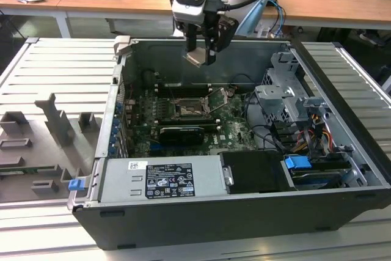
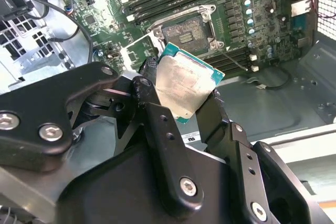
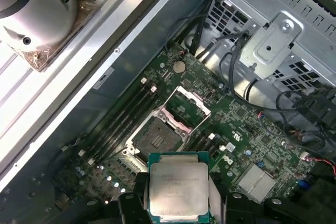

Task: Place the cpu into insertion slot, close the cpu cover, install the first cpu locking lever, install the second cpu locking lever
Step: 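Place the cpu into insertion slot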

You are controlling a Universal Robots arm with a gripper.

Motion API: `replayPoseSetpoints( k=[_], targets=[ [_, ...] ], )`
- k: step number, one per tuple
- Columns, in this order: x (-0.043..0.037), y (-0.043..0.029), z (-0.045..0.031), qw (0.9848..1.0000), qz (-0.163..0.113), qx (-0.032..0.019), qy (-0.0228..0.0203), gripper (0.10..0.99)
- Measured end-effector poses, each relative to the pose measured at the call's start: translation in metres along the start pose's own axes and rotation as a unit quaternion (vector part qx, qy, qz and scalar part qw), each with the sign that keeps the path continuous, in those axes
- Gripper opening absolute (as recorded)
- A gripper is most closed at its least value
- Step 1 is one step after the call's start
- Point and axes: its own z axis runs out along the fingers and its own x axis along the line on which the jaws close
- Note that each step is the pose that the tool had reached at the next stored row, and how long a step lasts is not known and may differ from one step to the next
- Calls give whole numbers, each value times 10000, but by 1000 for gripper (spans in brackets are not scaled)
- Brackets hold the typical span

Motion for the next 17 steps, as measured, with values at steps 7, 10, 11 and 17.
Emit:
replayPoseSetpoints(
  k=[7, 10, 11, 17],
  targets=[
    [0, -2, 25, 9988, 481, -2, -46, 541],
    [0, -3, 42, 9984, 567, 1, -58, 541],
    [0, -3, 49, 9984, 571, 1, -58, 541],
    [-1, -7, 88, 9983, 573, 1, -58, 541]
  ],
)
